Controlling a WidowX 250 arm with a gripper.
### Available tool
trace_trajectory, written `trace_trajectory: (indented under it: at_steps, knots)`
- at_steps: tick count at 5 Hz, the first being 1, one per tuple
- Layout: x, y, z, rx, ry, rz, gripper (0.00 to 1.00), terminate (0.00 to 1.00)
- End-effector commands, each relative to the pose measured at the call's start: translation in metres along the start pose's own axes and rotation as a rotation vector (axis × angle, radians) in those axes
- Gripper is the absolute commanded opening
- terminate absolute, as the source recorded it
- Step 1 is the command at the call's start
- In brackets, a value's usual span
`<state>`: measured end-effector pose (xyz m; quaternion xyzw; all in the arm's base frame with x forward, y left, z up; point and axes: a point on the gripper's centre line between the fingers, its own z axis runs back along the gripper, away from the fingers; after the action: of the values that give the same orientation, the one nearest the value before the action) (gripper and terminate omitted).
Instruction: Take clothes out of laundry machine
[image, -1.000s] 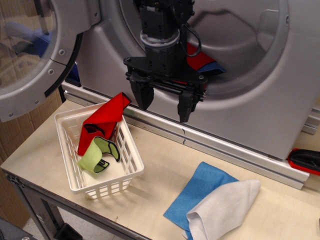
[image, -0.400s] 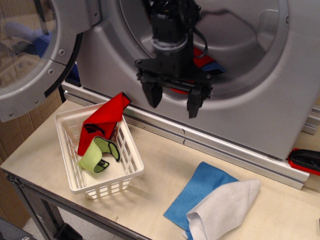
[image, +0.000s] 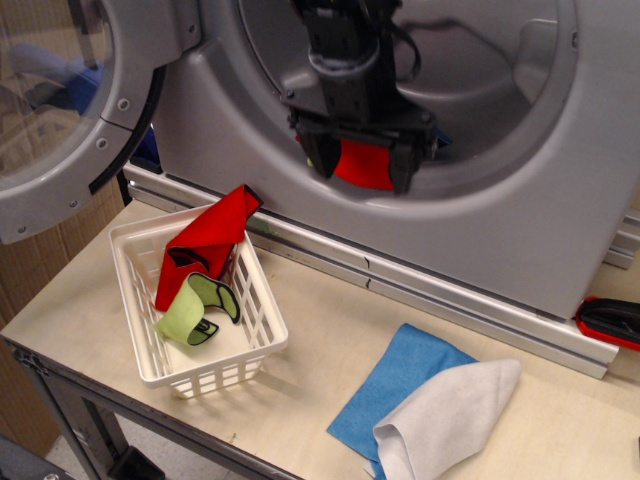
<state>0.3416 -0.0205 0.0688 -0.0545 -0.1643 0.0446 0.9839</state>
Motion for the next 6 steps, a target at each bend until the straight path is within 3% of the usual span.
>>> trace_trajectory:
  at_steps: [1, 2, 3, 4, 6]
  knots:
    - [0.049, -0.004, 0.016, -0.003, -0.152, 0.041, 1.0, 0.0]
    - [0.058, -0.004, 0.006, 0.041, -0.163, 0.044, 1.0, 0.0]
    - [0.062, -0.004, -0.006, 0.005, -0.226, 0.036, 1.0, 0.0]
    - [0.069, -0.007, -0.014, 0.004, -0.243, 0.01, 1.0, 0.0]
    - [0.06, 0.004, -0.044, 0.014, -0.005, 0.01, 1.0, 0.0]
